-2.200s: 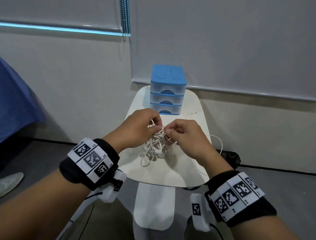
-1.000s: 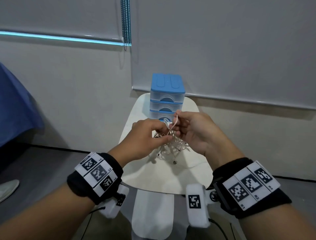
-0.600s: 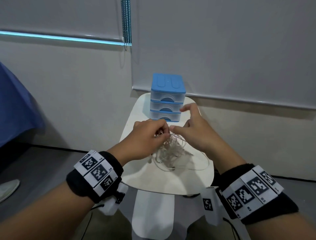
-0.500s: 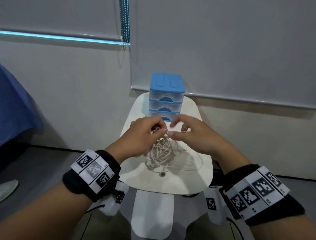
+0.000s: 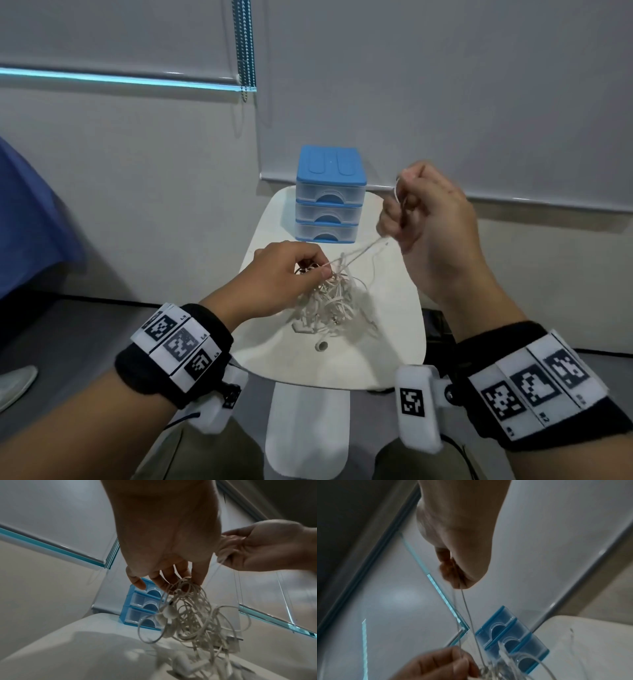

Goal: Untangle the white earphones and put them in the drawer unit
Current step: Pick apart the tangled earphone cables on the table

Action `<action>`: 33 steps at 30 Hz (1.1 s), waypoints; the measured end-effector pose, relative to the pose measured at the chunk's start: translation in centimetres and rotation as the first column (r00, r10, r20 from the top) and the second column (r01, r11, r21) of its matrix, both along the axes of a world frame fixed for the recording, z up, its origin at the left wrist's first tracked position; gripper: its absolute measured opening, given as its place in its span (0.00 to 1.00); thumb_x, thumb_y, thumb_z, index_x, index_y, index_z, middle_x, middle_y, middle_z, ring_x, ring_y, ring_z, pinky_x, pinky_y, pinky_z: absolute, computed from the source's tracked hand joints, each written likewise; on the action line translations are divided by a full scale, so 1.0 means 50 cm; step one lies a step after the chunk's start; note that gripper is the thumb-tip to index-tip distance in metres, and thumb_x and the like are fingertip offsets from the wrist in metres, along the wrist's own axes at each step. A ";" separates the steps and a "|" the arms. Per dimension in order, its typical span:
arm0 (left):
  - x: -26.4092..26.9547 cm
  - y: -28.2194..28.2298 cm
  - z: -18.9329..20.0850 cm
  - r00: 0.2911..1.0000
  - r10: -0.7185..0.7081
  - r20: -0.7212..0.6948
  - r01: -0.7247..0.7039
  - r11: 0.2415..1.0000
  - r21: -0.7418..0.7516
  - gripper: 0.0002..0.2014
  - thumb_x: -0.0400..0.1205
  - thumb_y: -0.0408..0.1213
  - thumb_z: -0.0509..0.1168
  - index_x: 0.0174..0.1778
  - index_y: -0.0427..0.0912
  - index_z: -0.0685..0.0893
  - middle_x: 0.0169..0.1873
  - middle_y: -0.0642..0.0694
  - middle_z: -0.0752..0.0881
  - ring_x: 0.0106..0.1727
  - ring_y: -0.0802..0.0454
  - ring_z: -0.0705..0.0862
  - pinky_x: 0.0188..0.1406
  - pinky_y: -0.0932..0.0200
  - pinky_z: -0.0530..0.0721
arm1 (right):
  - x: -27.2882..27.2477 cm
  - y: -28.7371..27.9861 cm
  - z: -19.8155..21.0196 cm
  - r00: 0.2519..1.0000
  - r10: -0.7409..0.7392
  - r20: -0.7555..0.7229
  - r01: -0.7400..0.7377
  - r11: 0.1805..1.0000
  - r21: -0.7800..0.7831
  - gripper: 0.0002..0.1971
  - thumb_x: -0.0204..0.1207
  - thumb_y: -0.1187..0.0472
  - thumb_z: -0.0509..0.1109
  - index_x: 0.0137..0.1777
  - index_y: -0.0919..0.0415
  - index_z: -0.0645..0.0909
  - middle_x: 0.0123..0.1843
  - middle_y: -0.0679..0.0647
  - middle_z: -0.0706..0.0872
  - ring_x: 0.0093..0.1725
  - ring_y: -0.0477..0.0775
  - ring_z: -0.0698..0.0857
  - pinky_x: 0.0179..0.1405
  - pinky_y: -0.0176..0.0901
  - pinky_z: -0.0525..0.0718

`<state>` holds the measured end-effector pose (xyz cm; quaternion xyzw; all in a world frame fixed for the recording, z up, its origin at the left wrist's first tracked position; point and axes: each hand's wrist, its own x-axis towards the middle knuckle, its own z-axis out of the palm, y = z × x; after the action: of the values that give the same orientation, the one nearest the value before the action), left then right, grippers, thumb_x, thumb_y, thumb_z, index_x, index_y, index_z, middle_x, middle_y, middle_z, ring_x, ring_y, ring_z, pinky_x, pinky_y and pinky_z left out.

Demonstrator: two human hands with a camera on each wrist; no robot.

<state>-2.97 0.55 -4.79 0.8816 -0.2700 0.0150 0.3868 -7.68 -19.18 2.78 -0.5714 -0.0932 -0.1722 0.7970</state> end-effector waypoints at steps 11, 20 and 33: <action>-0.018 -0.010 -0.004 0.995 0.036 0.095 -0.041 0.998 0.054 0.08 0.86 0.51 0.70 0.41 0.57 0.87 0.41 0.62 0.87 0.55 0.62 0.81 0.63 0.51 0.62 | 0.000 0.007 -0.059 0.971 -0.139 -0.194 -0.159 0.228 -0.961 0.08 0.79 0.54 0.77 0.38 0.50 0.87 0.24 0.40 0.76 0.28 0.41 0.74 0.28 0.35 0.67; -0.008 -0.005 -0.002 0.994 0.101 0.036 -0.103 0.993 0.054 0.10 0.87 0.52 0.68 0.40 0.59 0.86 0.40 0.61 0.88 0.43 0.71 0.83 0.68 0.51 0.61 | 0.007 0.001 -0.007 0.982 -0.158 0.100 0.181 0.939 -0.293 0.13 0.87 0.63 0.64 0.40 0.51 0.76 0.54 0.54 0.93 0.55 0.45 0.88 0.57 0.39 0.76; -0.014 -0.015 0.000 0.993 0.107 0.051 -0.111 0.990 0.082 0.11 0.90 0.50 0.63 0.44 0.56 0.86 0.39 0.57 0.88 0.45 0.63 0.84 0.71 0.46 0.63 | -0.002 -0.006 -0.029 0.978 -0.119 -0.174 -0.092 0.502 -0.860 0.09 0.79 0.47 0.77 0.50 0.51 0.86 0.34 0.38 0.76 0.31 0.36 0.73 0.33 0.39 0.69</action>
<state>-3.68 -0.19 -4.82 0.9100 -0.2307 0.0452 0.3416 -7.79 -19.50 1.33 -0.9080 -0.0775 -0.0476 0.4089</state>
